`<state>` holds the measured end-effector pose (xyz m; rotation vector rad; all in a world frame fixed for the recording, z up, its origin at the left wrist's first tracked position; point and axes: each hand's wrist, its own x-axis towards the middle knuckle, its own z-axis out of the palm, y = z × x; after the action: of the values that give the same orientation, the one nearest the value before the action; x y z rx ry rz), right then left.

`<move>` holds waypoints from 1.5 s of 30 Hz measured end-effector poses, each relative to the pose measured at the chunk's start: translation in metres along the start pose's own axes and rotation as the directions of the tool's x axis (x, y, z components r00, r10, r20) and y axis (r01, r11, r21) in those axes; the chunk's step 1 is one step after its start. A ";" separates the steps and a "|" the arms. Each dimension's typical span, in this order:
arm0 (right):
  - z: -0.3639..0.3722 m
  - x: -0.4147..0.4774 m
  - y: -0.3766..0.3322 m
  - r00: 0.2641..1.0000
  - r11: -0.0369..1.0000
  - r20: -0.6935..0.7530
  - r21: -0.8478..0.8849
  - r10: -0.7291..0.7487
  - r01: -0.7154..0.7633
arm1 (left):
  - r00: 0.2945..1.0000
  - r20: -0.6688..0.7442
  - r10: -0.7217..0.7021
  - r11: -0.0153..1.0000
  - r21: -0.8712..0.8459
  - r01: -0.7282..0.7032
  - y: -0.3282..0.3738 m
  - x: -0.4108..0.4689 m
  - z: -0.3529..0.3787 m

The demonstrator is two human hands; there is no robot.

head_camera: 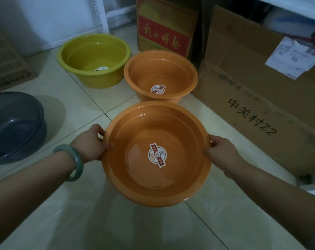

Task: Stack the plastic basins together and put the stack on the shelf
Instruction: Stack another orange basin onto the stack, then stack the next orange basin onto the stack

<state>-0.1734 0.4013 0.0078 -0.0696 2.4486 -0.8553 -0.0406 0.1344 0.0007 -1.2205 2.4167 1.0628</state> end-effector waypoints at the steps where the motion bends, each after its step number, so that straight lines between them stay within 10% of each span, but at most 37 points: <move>1: 0.001 0.003 0.000 1.000 1.000 0.013 0.010 0.006 -0.006 | 1.000 0.008 0.001 1.000 -0.017 -0.001 0.001 0.002 0.000; 26: -0.016 0.032 0.016 0.994 0.976 0.089 0.205 0.060 -0.077 | 0.999 -0.047 -0.005 0.989 0.151 0.012 0.034 0.000 0.012; 45: -0.050 0.126 -0.053 0.997 0.830 -0.078 0.554 -0.023 0.062 | 0.977 -0.212 -0.034 0.972 -0.233 -0.017 0.077 0.044 -0.058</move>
<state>-0.3130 0.3600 0.0121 0.1224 2.1626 -1.5819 -0.1217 0.0971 0.0589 -1.4905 2.4938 1.3052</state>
